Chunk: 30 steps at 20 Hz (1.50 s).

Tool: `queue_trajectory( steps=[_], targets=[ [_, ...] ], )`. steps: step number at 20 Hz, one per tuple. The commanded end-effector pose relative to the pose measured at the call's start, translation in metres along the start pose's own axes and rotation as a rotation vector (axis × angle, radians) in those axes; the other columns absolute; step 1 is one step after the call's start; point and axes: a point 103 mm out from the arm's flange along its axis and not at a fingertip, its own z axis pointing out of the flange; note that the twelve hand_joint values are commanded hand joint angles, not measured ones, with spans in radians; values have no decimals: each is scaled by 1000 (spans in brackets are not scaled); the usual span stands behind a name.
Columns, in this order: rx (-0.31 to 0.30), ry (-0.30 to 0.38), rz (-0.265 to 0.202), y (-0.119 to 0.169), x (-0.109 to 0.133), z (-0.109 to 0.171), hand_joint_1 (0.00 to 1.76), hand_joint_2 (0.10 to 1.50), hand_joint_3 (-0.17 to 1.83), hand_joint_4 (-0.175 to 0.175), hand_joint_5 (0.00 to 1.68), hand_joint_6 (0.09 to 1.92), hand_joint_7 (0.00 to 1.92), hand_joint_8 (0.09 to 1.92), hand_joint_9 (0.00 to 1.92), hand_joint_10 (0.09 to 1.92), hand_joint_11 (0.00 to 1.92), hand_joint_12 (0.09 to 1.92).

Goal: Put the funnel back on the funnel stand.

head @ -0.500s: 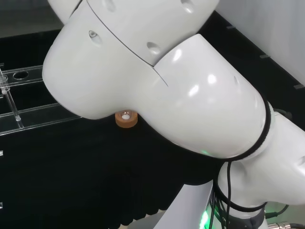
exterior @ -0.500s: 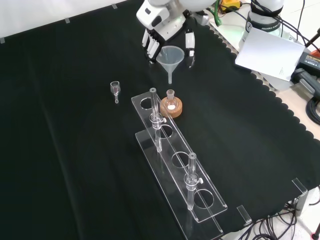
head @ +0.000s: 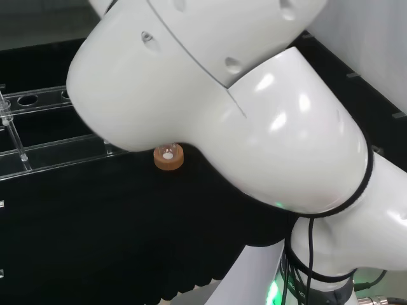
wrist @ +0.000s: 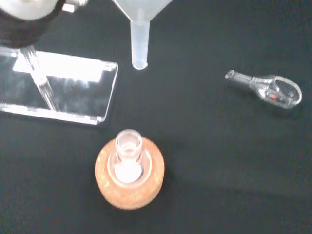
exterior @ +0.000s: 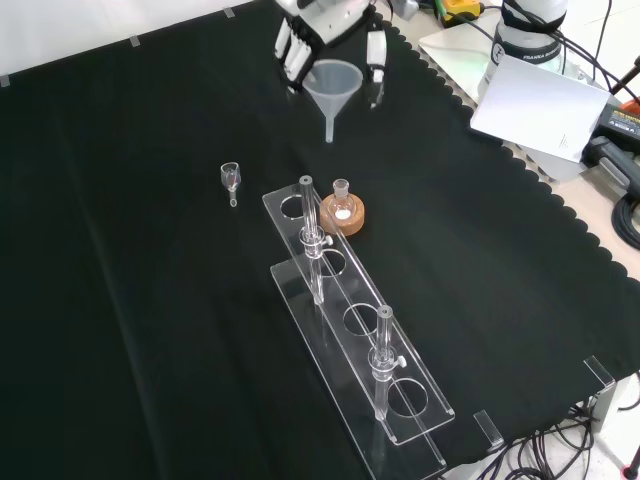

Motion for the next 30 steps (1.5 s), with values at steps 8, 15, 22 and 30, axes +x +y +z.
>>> queue_trajectory(
  steps=[8, 15, 22, 30],
  targets=[
    [-40, -2, -53, 14, 36, -50, 764, 709, 486, -53, 705, 851, 748, 746, 1166, 413, 694, 1182],
    [-21, -9, -100, 41, 60, -50, 765, 708, 488, -55, 704, 852, 746, 748, 1164, 417, 703, 1178],
    [-9, 0, -117, 71, 63, -42, 767, 708, 490, -56, 704, 853, 744, 750, 1162, 419, 710, 1173],
    [-18, 1, -138, 94, 69, -35, 768, 708, 492, -55, 706, 854, 743, 751, 1162, 421, 718, 1168]
  ],
)
